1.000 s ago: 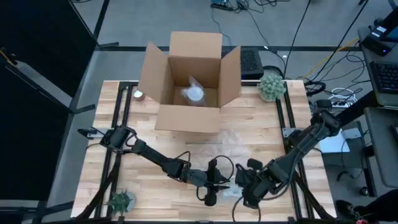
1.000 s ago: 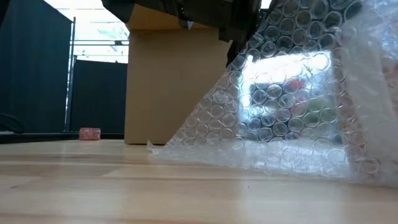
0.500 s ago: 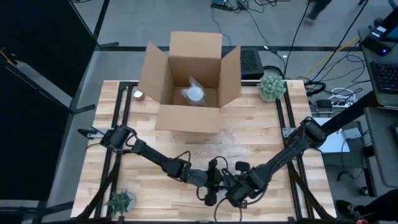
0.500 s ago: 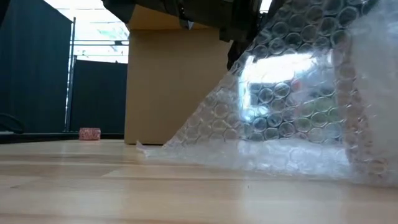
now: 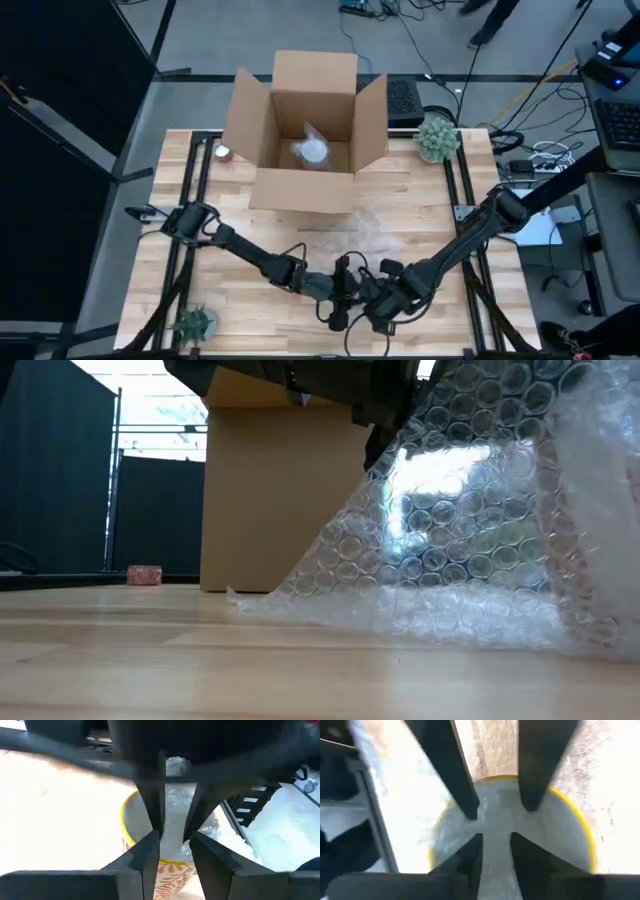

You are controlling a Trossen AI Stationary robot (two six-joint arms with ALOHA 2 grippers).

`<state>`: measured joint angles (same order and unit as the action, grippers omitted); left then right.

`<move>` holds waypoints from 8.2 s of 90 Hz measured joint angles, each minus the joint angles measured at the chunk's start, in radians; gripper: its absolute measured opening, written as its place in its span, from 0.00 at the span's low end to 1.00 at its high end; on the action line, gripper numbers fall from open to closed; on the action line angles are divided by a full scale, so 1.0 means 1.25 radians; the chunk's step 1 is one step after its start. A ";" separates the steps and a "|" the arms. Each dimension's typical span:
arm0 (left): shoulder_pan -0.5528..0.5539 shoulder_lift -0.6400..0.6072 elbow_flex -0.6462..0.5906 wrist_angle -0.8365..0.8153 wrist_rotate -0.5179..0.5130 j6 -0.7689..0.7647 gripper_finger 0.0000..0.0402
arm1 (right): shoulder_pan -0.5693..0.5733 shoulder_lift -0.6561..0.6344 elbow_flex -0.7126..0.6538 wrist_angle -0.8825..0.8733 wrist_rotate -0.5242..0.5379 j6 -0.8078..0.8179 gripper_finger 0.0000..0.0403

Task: Wrap mug
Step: Wrap the orange cup with the transparent bubble wrap

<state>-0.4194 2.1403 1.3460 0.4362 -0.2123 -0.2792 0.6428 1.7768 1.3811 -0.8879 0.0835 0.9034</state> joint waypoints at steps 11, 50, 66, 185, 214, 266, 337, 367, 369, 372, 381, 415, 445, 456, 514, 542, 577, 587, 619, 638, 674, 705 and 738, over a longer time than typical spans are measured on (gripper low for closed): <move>0.000 0.000 0.000 0.000 0.000 0.000 0.26 | 0.020 -0.049 0.000 -0.010 0.049 0.022 0.35; -0.001 0.000 0.000 0.000 0.001 0.000 0.26 | 0.032 -0.084 0.000 -0.121 0.083 0.111 0.51; -0.001 0.000 0.000 0.000 0.013 0.000 0.26 | 0.020 -0.033 0.000 -0.077 0.083 0.100 0.57; -0.002 -0.022 -0.003 -0.013 0.020 -0.001 0.26 | -0.011 -0.005 0.001 -0.097 0.118 0.018 0.59; -0.002 -0.023 -0.002 -0.013 0.021 -0.001 0.26 | -0.024 0.056 0.000 -0.086 0.098 0.004 0.56; -0.002 -0.024 0.000 -0.022 0.022 -0.001 0.26 | -0.032 0.071 0.001 -0.078 0.077 -0.052 0.06; -0.007 -0.181 -0.002 -0.407 0.030 -0.004 0.26 | -0.023 0.068 0.003 -0.038 0.087 -0.060 0.54; 0.063 -0.227 -0.028 -0.718 -0.116 -0.073 0.26 | -0.027 0.072 -0.002 -0.051 0.063 -0.069 0.54; 0.073 -0.225 -0.035 -0.716 -0.113 -0.083 0.26 | -0.028 0.072 -0.002 -0.050 0.066 -0.069 0.54; 0.088 -0.223 -0.042 -0.716 -0.099 -0.102 0.27 | -0.029 0.072 -0.002 -0.050 0.071 -0.069 0.54; 0.131 -0.226 -0.068 -0.664 -0.063 -0.129 0.29 | -0.024 0.073 -0.002 -0.049 0.071 -0.068 0.54; 0.206 -0.207 -0.157 -0.513 -0.055 -0.125 0.53 | -0.020 0.072 -0.001 -0.046 0.078 -0.068 0.54; 0.209 -0.082 -0.152 -0.433 -0.069 -0.122 0.48 | -0.020 0.072 0.000 -0.043 0.080 -0.064 0.54; 0.208 -0.074 -0.152 -0.428 -0.074 -0.126 0.36 | -0.021 0.071 0.000 -0.041 0.080 -0.070 0.54; 0.092 -0.232 -0.155 -0.248 -0.044 -0.102 0.02 | -0.023 0.070 0.001 0.022 0.074 -0.170 0.54; 0.084 -0.231 -0.155 -0.119 -0.015 -0.047 0.02 | -0.022 0.043 0.001 0.017 0.053 -0.153 0.54; 0.084 -0.222 -0.155 0.014 -0.014 0.063 0.02 | -0.023 0.037 0.001 0.019 0.006 -0.134 0.61; 0.077 -0.222 -0.155 0.013 -0.012 0.063 0.02 | -0.023 0.016 0.001 0.016 -0.042 -0.137 0.63; 0.077 -0.222 -0.155 0.014 -0.012 0.063 0.02 | -0.040 -0.111 0.001 0.011 -0.046 -0.156 0.63; 0.077 -0.222 -0.155 0.020 -0.002 0.060 0.02 | -0.041 -0.204 0.001 0.010 -0.041 -0.110 0.63; 0.075 -0.220 -0.155 0.076 0.086 0.061 0.02 | 0.048 -0.232 0.001 0.012 0.123 -0.080 0.63; 0.073 -0.184 -0.154 0.112 0.094 0.061 0.02 | 0.070 -0.185 0.001 0.001 0.180 -0.061 0.63; 0.073 -0.184 -0.154 0.112 0.106 0.060 0.02 | 0.198 -0.057 0.001 0.070 0.096 0.078 0.63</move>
<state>-0.3279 1.9099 1.1542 0.5766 -0.0803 -0.2039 0.8902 1.7058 1.3823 -0.8005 0.2037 1.0012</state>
